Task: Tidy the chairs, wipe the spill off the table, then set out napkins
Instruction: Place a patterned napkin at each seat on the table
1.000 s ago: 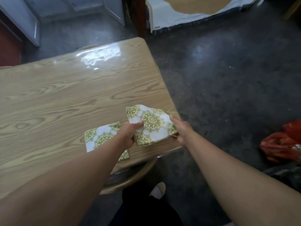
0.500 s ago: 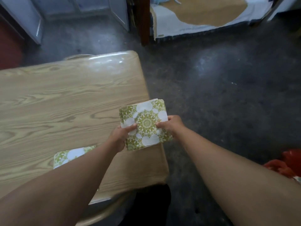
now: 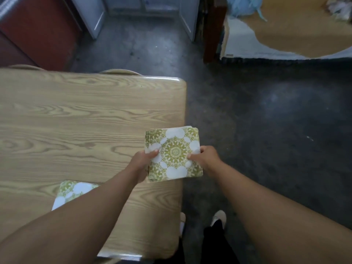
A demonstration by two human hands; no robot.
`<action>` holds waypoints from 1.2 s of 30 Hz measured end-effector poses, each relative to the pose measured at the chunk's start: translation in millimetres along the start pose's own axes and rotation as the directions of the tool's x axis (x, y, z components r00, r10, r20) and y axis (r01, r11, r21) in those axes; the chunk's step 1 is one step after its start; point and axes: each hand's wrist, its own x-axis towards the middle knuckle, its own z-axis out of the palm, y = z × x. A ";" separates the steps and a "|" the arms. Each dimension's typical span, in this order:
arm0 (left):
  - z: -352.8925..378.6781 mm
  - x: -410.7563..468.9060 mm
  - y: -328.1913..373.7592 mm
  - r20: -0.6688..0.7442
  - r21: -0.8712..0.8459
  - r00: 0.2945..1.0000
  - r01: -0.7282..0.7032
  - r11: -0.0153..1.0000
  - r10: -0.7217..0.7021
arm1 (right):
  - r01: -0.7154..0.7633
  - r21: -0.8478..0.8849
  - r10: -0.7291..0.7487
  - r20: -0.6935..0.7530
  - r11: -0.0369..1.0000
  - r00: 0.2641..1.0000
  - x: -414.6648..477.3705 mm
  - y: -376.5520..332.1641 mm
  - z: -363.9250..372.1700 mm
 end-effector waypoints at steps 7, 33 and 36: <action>33.1 9.1 29.9 -0.131 -0.085 0.989 -0.075 0.994 0.063 | 0.044 -0.066 -0.034 0.135 0.997 0.990 35.9 -40.1 -36.3; 125.4 144.3 202.9 -0.536 -0.388 0.844 -0.275 0.880 0.027 | 0.284 -0.349 -0.110 0.444 0.893 0.889 220.7 -294.0 -81.4; 124.7 163.3 237.4 -0.537 -0.397 0.843 -0.286 0.872 0.032 | 0.316 -0.362 -0.134 0.447 0.877 0.884 244.4 -334.8 -72.3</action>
